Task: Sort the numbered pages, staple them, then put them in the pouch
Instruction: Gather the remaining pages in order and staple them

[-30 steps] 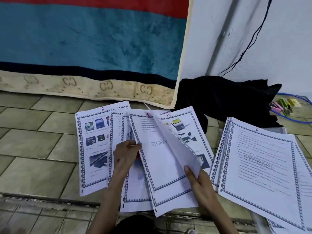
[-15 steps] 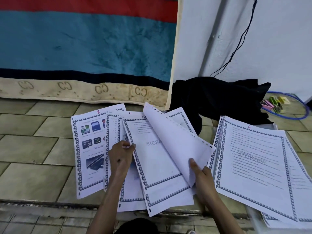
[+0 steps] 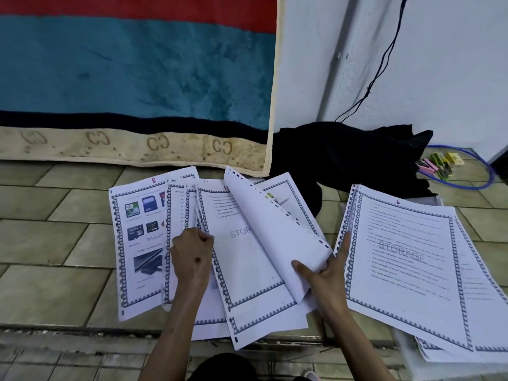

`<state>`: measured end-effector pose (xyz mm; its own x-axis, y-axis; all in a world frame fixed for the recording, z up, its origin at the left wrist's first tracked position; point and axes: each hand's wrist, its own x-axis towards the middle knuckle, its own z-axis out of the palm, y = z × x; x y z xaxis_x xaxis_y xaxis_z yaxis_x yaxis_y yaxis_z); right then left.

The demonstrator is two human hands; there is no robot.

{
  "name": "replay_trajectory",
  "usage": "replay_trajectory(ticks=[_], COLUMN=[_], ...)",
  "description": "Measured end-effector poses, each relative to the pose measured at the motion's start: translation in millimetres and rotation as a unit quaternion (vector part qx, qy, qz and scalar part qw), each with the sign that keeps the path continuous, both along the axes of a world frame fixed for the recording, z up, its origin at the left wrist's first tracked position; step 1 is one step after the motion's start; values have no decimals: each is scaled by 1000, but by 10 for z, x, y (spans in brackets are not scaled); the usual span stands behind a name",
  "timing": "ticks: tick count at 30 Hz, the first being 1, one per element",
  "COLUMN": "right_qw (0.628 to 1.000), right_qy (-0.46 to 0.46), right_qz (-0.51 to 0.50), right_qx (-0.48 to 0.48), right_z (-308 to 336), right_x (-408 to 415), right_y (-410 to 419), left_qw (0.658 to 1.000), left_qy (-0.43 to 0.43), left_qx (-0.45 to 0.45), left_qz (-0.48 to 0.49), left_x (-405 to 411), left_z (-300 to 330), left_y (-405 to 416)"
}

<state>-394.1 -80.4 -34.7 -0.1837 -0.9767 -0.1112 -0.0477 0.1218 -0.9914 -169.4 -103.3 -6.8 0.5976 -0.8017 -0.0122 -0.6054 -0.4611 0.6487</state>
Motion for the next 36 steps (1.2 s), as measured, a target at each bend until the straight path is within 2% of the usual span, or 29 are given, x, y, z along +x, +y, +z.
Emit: replay_trajectory(ticks=[4, 5, 6, 7, 9, 10, 11, 12, 15, 17, 20, 23, 28, 33, 36], right_qw=[998, 997, 995, 994, 992, 991, 990, 987, 969, 951, 955, 956, 929, 935, 942], right_qy=[41, 55, 69, 79, 79, 63, 36, -4, -132, -146, -47, 44, 192, 201, 187], right_qz=[45, 57, 66, 76, 99, 118, 138, 158, 200, 248, 266, 283, 316, 289, 274], right_qx=[-12, -14, -15, -17, -23, -27, -24, -15, 57, 112, 125, 66, 33, 43, 48], right_z=[57, 70, 81, 108, 181, 235, 275, 322, 379, 462, 581, 654, 583, 457, 415], right_x=[-17, -16, -13, -9, -2, 7, 8, 3, -47, -42, 83, 234, 333, 280, 263], right_y=[-9, -17, -22, -17, 8, 30, 43, 44, -74, -217, -426, -602, -762, -790, -818], left_qw=[999, 997, 990, 970, 881, 843, 831, 831, 889, 918, 939, 940, 936, 978, 980], left_qy=[20, 52, 122, 233, 472, 536, 555, 554, 445, 377, 308, 299, 323, 200, 196], left_qx=[-35, -54, -66, -67, -47, -41, -43, -52, -77, -62, -49, -63, -51, -48, -34], left_qz=[-20, -28, -28, -17, 3, 4, -5, -17, -77, -109, -145, -153, -134, -45, -9], left_x=[-23, -43, -69, -113, -223, -274, -315, -356, -424, -459, -505, -523, -401, -129, -51], left_z=[56, 70, 85, 135, 264, 308, 324, 342, 283, 197, 124, 70, -42, -123, -95], left_y=[4, -18, -53, -95, -173, -196, -219, -232, -225, -221, -160, -127, -112, 16, 52])
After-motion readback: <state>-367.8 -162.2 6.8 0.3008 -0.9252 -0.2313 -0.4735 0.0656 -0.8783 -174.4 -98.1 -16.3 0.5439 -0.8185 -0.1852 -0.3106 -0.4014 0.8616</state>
